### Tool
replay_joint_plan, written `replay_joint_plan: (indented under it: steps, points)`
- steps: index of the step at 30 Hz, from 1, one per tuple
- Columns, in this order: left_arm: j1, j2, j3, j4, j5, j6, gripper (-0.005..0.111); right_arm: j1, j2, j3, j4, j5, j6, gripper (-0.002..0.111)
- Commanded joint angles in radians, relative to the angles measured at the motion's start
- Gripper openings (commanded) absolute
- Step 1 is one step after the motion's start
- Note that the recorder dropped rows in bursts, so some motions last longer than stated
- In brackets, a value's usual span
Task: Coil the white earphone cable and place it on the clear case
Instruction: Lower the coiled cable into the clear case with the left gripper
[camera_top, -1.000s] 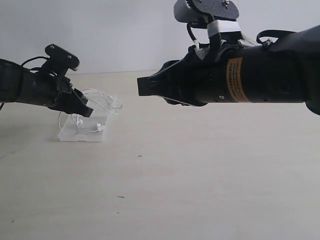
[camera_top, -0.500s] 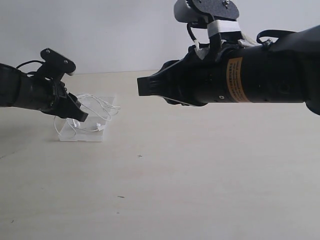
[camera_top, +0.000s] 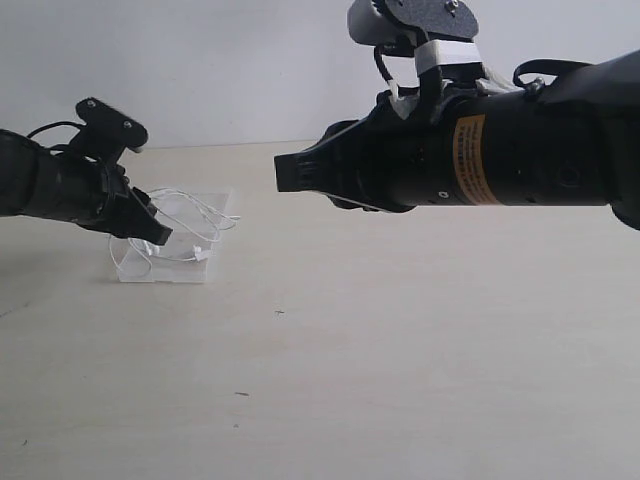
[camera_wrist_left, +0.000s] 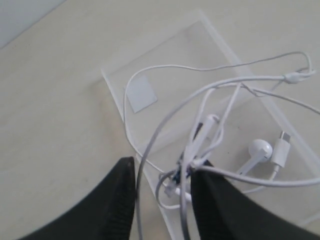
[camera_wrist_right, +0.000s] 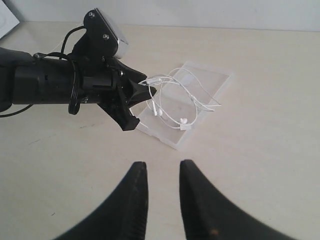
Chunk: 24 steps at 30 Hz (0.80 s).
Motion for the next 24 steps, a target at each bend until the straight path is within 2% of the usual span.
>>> replay_joint_plan:
  steps: [1,24]
  points:
    - [0.004,-0.015,0.011,-0.003,-0.009,0.001,0.038,-0.006,0.002,0.005,-0.005,0.006,-0.003,0.023]
    - [0.013,-0.034,0.063,-0.003,-0.083,0.054,0.038,-0.006,0.002,0.005,-0.005,0.006,-0.003,0.023]
